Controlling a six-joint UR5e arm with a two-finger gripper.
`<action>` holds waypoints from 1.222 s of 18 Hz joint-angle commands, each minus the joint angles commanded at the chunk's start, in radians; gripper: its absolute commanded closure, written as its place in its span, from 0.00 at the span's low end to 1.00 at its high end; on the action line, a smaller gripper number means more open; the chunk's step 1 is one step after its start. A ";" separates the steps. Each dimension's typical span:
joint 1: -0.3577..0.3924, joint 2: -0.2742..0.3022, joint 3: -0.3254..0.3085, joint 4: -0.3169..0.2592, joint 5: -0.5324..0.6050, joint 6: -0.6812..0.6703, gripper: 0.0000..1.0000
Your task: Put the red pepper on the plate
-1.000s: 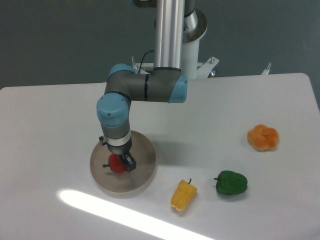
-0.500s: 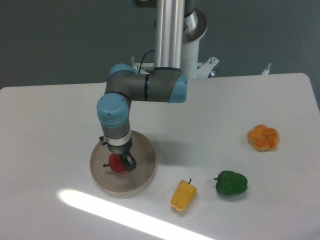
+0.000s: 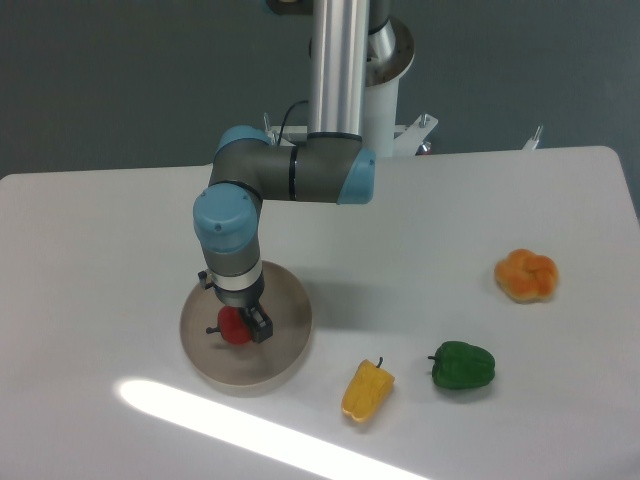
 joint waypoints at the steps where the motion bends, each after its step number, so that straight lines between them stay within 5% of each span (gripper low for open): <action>1: 0.000 0.000 0.002 0.000 0.000 0.000 0.07; 9: 0.072 0.046 0.043 -0.003 -0.002 0.002 0.00; 15: 0.190 0.032 0.191 -0.006 -0.005 0.011 0.00; 22: 0.366 -0.023 0.271 -0.003 -0.002 0.389 0.00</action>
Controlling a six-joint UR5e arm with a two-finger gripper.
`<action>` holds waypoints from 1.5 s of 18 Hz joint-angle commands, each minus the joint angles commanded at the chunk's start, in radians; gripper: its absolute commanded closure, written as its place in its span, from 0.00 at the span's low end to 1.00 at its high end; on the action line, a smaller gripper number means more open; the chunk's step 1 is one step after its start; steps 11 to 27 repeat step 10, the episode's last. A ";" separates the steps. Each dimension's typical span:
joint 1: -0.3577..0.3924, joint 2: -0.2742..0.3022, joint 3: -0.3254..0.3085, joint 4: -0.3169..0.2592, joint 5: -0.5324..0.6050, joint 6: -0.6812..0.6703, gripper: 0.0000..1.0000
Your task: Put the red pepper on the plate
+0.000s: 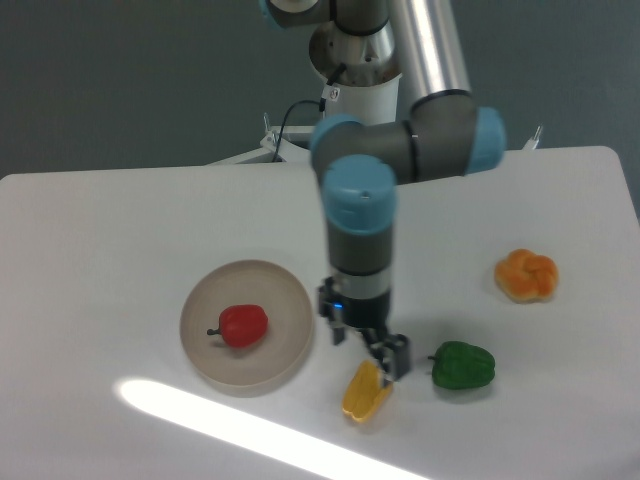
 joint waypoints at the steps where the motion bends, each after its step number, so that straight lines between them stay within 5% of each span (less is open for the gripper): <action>1: 0.012 -0.012 0.015 0.000 0.006 0.038 0.00; 6: 0.081 -0.025 0.029 0.000 -0.002 0.252 0.00; 27: 0.088 -0.026 0.031 0.002 -0.002 0.260 0.00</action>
